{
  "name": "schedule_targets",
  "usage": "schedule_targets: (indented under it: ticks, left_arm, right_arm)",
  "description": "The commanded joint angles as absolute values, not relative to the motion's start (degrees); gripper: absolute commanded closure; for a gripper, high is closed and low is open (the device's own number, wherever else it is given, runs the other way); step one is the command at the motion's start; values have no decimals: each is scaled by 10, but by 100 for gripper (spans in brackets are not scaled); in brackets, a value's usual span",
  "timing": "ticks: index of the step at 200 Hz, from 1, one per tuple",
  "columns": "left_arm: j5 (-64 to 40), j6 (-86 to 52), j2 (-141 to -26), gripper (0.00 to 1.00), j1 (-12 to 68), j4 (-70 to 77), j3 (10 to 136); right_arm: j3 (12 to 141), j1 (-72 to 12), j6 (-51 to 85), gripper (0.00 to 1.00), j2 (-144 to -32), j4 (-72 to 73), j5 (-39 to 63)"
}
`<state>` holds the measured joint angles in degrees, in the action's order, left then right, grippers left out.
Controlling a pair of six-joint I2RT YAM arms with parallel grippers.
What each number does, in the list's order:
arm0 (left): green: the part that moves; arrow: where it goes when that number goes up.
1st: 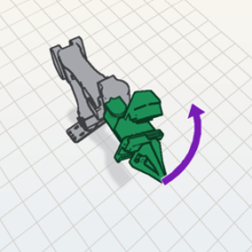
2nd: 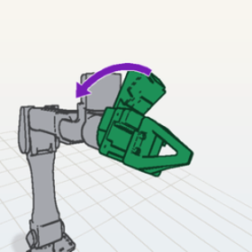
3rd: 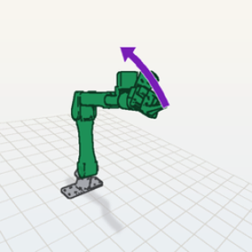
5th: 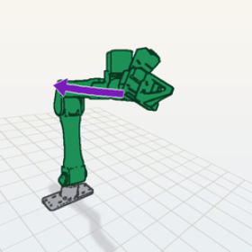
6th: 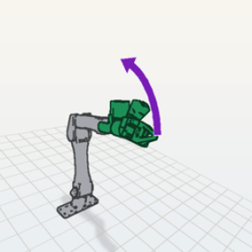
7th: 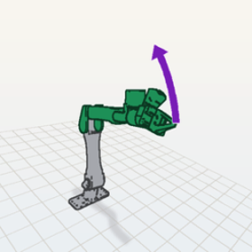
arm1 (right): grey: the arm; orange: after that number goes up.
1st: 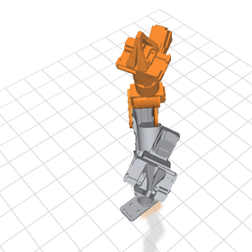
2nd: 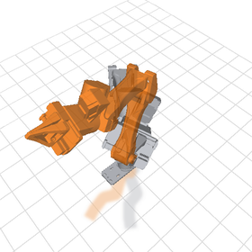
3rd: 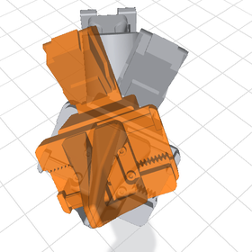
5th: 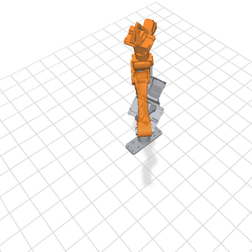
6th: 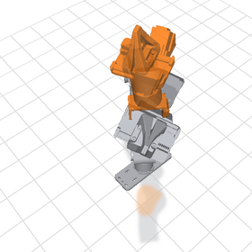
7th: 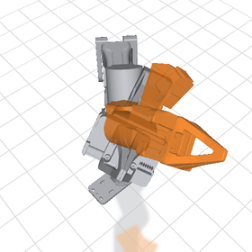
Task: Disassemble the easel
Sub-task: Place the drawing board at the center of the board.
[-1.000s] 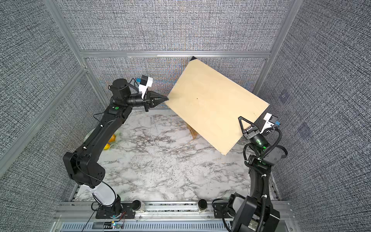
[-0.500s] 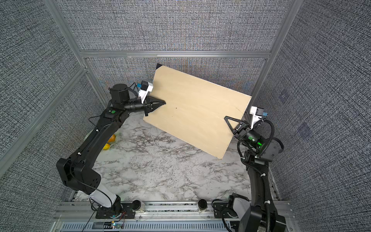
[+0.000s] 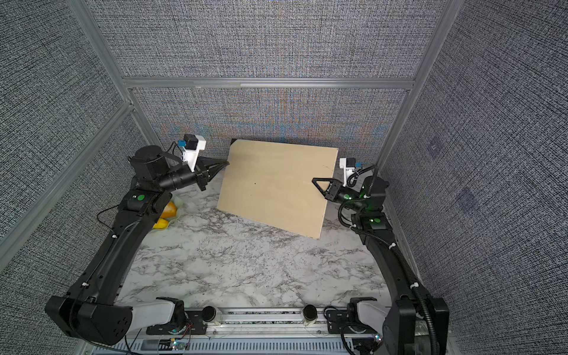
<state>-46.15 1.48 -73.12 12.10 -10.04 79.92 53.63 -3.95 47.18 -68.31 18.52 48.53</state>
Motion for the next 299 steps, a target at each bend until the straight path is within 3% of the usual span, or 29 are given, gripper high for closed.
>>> schedule_targets:
  ticks: [1, 121, 299]
  left_arm:
    - [-449, 5, -718, 100, 109, -93, 790]
    - [-445, -28, -691, 100, 80, -53, 729]
    - [-412, -24, -669, 100, 63, -63, 708]
  right_arm:
    - [564, -60, 476, 100, -693, 276, 498]
    - [588, -141, 423, 100, -768, 198, 509]
    - [635, -227, 426, 100, -923, 147, 439]
